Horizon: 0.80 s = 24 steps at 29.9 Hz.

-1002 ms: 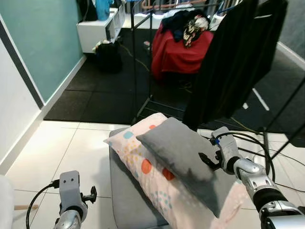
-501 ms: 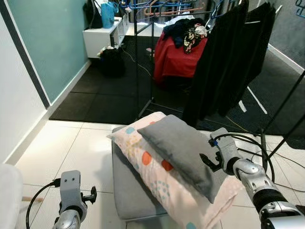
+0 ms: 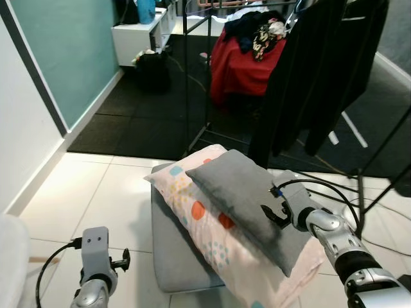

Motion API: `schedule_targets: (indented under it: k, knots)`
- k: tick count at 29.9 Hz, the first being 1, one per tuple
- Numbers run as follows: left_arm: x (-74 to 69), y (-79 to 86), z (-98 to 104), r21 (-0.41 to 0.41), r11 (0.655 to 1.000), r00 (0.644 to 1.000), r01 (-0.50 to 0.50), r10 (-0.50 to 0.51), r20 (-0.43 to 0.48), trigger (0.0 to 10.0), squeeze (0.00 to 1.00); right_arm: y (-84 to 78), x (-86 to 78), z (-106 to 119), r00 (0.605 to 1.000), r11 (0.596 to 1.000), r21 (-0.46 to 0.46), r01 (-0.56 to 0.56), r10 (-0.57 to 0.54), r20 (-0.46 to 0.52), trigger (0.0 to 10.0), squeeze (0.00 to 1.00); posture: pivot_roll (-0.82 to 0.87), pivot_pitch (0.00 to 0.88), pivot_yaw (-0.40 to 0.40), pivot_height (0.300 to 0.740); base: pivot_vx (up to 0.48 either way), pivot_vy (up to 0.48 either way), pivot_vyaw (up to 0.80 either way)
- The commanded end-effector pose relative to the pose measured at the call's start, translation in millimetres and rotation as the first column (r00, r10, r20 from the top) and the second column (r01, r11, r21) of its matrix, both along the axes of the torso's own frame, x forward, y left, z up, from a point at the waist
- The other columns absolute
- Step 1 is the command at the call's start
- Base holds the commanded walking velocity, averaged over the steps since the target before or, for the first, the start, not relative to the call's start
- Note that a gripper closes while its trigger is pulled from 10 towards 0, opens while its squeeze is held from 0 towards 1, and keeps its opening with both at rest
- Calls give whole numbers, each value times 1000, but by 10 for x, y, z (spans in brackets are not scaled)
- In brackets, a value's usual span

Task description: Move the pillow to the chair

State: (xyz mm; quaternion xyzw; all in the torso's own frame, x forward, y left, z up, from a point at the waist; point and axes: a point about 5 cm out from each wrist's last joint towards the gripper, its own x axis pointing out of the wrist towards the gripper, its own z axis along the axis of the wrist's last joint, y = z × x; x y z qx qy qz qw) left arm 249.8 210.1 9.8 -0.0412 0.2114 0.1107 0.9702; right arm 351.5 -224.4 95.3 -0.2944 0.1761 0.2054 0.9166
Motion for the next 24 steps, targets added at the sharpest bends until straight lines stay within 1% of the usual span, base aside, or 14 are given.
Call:
schedule_targets:
  k: [1,2,6,8,9,12,14,15,16,17,19,21,22,24]
  knots:
    - [-44,39,-53,0,1000,1000,-13,13,-26,10000,0,77,23,22,998,997,-52,-57,57,3,10000,0,-208,93,-18,740,0,0,0]
    - [-42,43,-51,1,1000,1000,-13,13,-25,10000,0,99,36,35,997,995,-74,-73,73,-1,10000,0,-209,94,-18,740,0,0,0]
    - [-40,50,-50,2,1000,1000,-14,14,-24,10000,0,148,71,89,995,992,-80,-99,99,1,10000,0,-206,87,-20,730,0,0,0]
    - [-18,58,-31,7,1000,1000,-12,12,-13,10000,0,221,132,204,994,994,-1,-106,106,12,10000,0,-206,80,-23,720,0,0,0]
    - [-18,58,-31,7,1000,1000,-12,12,-13,10000,0,221,132,204,994,994,-1,-106,106,12,10000,0,-206,80,-23,720,0,0,0]
    - [29,92,25,31,1000,1000,-4,3,13,10000,0,282,167,280,992,991,61,-123,123,-2,10000,0,-205,72,-26,710,0,0,0]
    - [29,92,25,31,1000,1000,-4,3,13,10000,0,282,167,280,992,991,61,-123,123,-2,10000,0,-205,72,-26,710,0,0,0]
    - [52,122,76,51,999,999,2,-4,37,10000,0,308,174,308,991,987,96,-132,134,-16,10000,0,-202,79,-30,705,0,0,0]
    - [52,122,76,51,999,999,2,-4,37,10000,0,308,174,308,991,987,96,-132,134,-16,10000,0,-202,79,-30,705,0,0,0]
    - [77,155,160,79,997,997,11,-17,70,10000,0,332,184,345,989,983,116,-144,148,-27,10000,0,-198,88,-42,700,0,0,0]
    - [77,155,160,79,997,997,11,-17,70,10000,0,332,184,345,989,983,116,-144,148,-27,10000,0,-198,88,-42,700,0,0,0]
    - [103,192,275,116,993,993,16,-29,111,10000,0,355,201,387,987,979,133,-153,159,-34,10000,0,-190,82,-43,690,0,0,0]
    - [103,192,275,116,993,993,16,-29,111,10000,0,355,201,387,987,979,133,-153,159,-34,10000,0,-190,82,-43,690,0,0,0]
    - [126,217,399,133,991,988,8,-28,154,10000,0,351,208,372,987,983,104,-152,157,-41,10000,0,-181,72,-43,680,0,0,0]
